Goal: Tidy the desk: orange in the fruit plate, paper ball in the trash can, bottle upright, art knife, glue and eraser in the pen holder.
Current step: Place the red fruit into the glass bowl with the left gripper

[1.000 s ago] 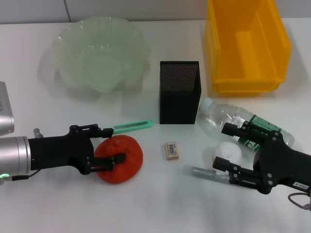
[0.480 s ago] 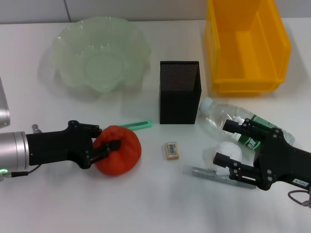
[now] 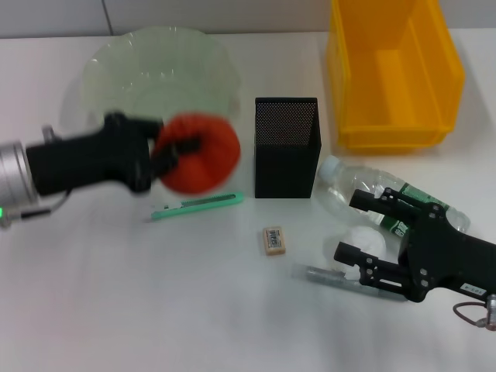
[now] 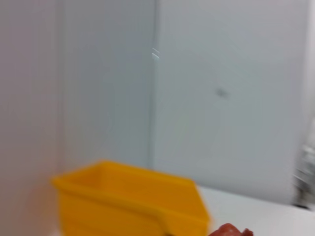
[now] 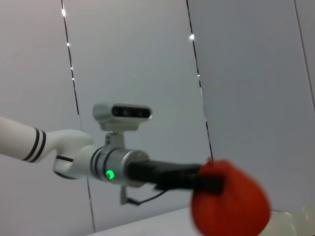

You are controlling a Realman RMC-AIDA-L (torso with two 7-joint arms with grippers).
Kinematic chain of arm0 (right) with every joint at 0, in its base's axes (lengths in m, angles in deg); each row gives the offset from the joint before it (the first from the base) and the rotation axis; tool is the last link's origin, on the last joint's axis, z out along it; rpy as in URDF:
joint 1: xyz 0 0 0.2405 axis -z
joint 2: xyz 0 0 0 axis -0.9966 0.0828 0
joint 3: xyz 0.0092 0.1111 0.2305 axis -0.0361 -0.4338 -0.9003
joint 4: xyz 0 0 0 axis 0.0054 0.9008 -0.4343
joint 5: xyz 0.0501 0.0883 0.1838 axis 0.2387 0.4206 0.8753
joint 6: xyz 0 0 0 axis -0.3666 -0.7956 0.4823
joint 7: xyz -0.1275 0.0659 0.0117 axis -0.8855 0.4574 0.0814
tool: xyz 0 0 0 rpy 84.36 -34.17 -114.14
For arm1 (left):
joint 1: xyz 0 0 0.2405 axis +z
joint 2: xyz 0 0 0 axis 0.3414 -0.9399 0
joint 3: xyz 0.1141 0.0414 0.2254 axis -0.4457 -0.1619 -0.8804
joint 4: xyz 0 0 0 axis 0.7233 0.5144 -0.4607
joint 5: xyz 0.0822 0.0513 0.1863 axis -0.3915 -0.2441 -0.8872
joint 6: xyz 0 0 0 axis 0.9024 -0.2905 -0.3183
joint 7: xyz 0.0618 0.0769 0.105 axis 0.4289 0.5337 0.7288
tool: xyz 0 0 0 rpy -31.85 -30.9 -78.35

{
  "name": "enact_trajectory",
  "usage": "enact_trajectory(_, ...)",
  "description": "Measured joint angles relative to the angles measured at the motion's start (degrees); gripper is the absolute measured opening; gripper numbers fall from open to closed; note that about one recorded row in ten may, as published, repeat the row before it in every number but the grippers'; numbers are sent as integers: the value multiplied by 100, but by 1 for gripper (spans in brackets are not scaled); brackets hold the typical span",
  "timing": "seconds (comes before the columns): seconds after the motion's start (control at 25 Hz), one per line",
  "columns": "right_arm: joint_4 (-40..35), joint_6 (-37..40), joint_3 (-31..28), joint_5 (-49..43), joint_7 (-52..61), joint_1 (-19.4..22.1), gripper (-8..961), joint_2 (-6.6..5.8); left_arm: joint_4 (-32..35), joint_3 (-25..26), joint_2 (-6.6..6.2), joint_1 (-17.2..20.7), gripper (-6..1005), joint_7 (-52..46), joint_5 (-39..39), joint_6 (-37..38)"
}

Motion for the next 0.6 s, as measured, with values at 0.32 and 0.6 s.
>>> enact_trajectory(0.32,99,7,0,0,0,-53,759,8,-378,0,46,-457,106,360,1042,-2242)
enact_trajectory(0.6,188,24,0,53,0,-57,760,14,-1004,-261,76,-910,64,936,1119,-3460)
